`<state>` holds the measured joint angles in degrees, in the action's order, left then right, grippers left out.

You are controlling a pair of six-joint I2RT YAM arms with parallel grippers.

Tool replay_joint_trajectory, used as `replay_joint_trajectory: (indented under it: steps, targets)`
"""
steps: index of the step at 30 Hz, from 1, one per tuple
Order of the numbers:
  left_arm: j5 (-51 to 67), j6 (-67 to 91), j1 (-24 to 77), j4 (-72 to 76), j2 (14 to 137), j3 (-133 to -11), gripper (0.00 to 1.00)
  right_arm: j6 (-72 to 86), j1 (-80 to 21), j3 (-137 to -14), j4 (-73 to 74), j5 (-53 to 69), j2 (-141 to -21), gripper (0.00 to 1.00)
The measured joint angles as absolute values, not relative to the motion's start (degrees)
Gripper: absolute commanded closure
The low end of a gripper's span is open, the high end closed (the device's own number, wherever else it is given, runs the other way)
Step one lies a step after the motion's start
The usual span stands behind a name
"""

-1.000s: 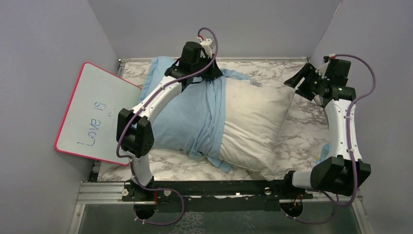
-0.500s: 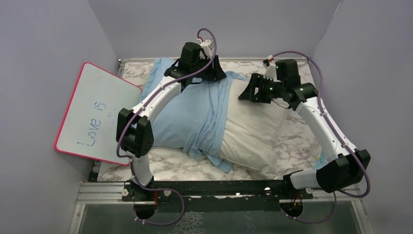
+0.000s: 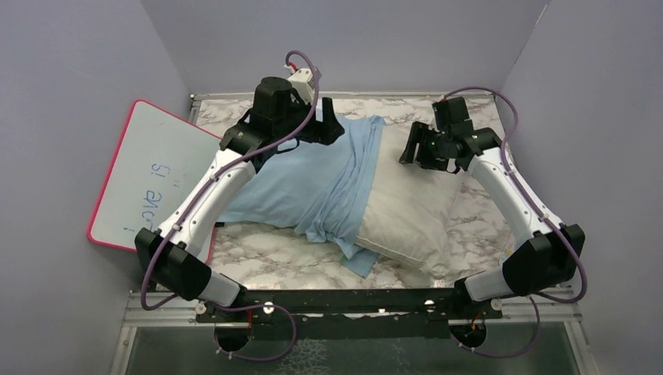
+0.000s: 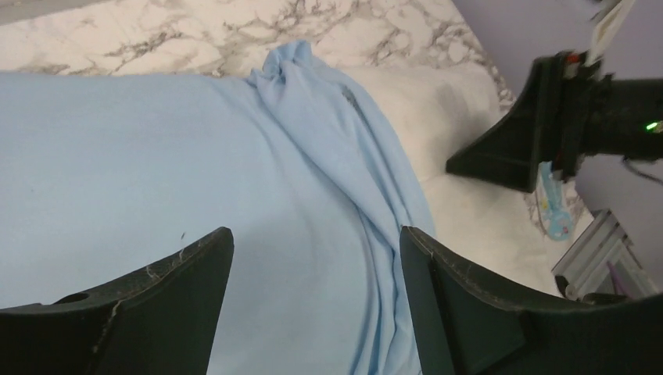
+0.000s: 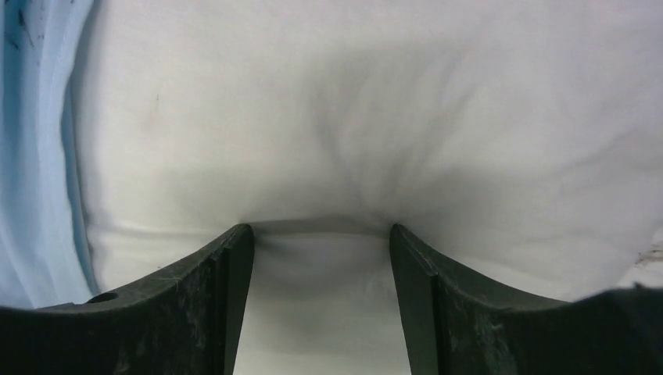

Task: Remove the pillowcase from the pillow
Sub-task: Remove the pillow from the pillowcase.

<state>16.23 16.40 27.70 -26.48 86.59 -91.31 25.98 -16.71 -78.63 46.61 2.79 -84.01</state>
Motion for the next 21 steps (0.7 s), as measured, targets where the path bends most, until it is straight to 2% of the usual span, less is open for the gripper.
replay_joint_trajectory:
  steps: [5,8,9,10,12,13,17,21]
  targets:
    - [14.35,15.99,28.97,-28.69,82.63,-82.65,0.22,26.13,-16.64,-77.97,49.60,3.29,-77.12,0.32]
    - [9.26,15.79,31.51,-30.55,83.53,-78.06,0.32,27.00,-16.53,-75.05,50.89,8.23,-71.02,0.32]
    - [5.93,15.73,32.97,-30.50,84.16,-77.01,0.39,27.44,-16.93,-73.95,51.31,9.93,-69.21,0.31]
    - [3.62,15.62,34.09,-30.50,84.51,-76.62,0.54,27.92,-17.54,-72.62,51.51,11.38,-67.35,0.31]
    - [-2.26,15.70,36.80,-30.13,84.90,-76.12,0.91,28.56,-18.98,-69.32,51.77,13.87,-63.72,0.29]
    - [-4.14,15.46,38.06,-29.87,84.99,-76.01,1.00,28.67,-19.49,-67.37,51.88,14.92,-61.89,0.29]
    - [-11.53,15.46,41.15,-26.76,85.65,-73.25,1.00,29.04,-20.18,-58.59,52.53,15.77,-56.86,0.25]
    - [-17.87,16.27,41.82,-22.87,85.54,-69.19,1.00,33.26,-20.21,-54.06,53.84,9.54,-58.72,0.18]
